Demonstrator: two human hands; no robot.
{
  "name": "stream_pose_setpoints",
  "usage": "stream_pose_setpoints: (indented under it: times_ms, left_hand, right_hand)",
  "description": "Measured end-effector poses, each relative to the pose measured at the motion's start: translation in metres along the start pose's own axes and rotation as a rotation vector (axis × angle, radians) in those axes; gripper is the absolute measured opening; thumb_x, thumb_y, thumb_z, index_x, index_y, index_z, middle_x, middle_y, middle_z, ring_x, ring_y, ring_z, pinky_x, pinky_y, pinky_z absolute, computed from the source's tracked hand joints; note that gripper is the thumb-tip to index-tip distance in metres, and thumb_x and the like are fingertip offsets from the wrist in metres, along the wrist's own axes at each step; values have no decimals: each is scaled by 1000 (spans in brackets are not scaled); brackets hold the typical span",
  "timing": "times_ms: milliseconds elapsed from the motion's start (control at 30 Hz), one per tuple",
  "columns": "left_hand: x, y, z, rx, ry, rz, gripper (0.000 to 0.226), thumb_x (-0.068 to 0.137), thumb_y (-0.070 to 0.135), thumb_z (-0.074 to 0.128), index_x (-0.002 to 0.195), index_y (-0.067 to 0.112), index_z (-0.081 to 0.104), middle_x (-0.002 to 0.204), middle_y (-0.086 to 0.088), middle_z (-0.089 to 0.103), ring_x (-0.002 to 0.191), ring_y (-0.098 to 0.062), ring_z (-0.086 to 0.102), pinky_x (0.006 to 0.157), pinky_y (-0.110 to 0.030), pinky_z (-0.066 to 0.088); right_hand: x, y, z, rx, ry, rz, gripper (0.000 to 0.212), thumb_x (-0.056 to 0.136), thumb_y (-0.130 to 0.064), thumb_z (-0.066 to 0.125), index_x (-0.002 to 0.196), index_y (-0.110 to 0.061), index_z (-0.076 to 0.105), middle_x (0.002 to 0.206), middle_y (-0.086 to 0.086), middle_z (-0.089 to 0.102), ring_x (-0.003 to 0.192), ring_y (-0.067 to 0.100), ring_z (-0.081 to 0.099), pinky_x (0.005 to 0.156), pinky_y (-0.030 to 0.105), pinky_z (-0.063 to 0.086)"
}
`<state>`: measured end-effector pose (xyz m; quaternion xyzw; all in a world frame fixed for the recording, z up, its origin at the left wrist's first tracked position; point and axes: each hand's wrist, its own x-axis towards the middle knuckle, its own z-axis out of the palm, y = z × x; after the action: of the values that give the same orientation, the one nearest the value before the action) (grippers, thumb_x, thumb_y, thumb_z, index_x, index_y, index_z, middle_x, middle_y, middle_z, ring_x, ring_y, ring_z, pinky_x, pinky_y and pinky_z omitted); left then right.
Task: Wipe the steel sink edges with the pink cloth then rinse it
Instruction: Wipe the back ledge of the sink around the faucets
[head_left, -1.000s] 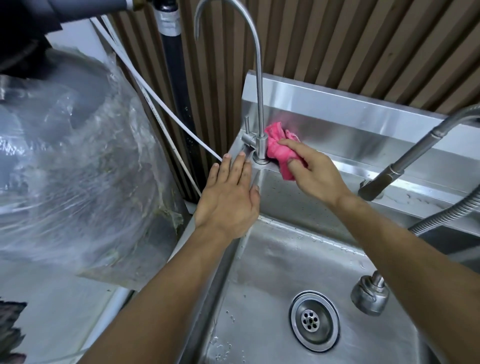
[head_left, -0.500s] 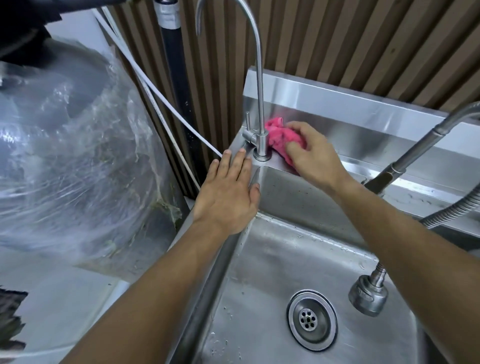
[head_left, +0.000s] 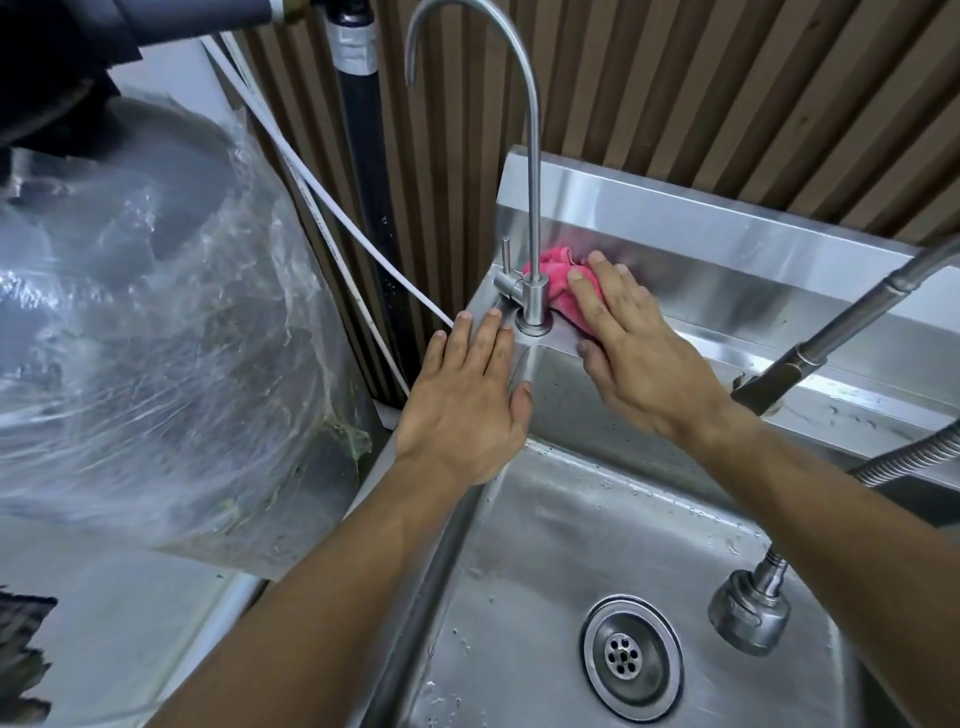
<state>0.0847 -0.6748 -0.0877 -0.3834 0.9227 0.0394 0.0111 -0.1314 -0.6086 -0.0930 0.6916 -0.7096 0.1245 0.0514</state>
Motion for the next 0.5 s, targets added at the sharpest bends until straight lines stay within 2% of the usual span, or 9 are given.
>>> stream_pose_setpoints:
  times_ms: [67, 133, 200, 367, 500]
  left_hand:
    - [1, 0, 1, 14, 6, -3, 68, 107, 49, 9, 164, 14, -5, 171, -3, -16, 158, -25, -16, 129, -48, -1]
    - [3, 0, 2, 22, 7, -4, 69, 106, 50, 8, 164, 14, -6, 171, -4, -16, 158, -26, -16, 129, -48, 0]
    - [4, 0, 3, 34, 4, 2, 70, 106, 51, 8, 164, 15, -6, 171, -3, -16, 158, -26, -16, 129, -49, 0]
    - [2, -1, 3, 39, 1, 13, 69, 107, 50, 10, 163, 15, -8, 171, -2, -16, 158, -26, -16, 129, -47, -1]
    - [2, -1, 3, 32, 10, 16, 69, 106, 50, 11, 164, 16, -7, 172, -2, -15, 158, -26, -16, 129, -47, -2]
  right_hand:
    - [10, 3, 0, -35, -24, -51, 62, 113, -30, 33, 166, -17, 2, 174, 6, -5, 160, 26, -9, 130, 45, 2]
    - [27, 4, 0, -166, 10, -132, 61, 113, -33, 27, 165, -13, 3, 173, 8, -4, 159, 27, -10, 129, 42, -4]
    - [42, 5, 0, -292, 21, -184, 66, 109, -37, 26, 165, -10, 3, 173, 11, -2, 160, 29, -7, 130, 43, -2]
    - [22, 12, -4, -461, 89, -237, 66, 110, -40, 28, 165, -9, 8, 172, 14, 6, 160, 33, 6, 129, 49, 16]
    - [16, 14, -10, -514, 90, -314, 64, 110, -38, 27, 165, -12, 9, 173, 8, 5, 160, 29, 2, 131, 47, 11]
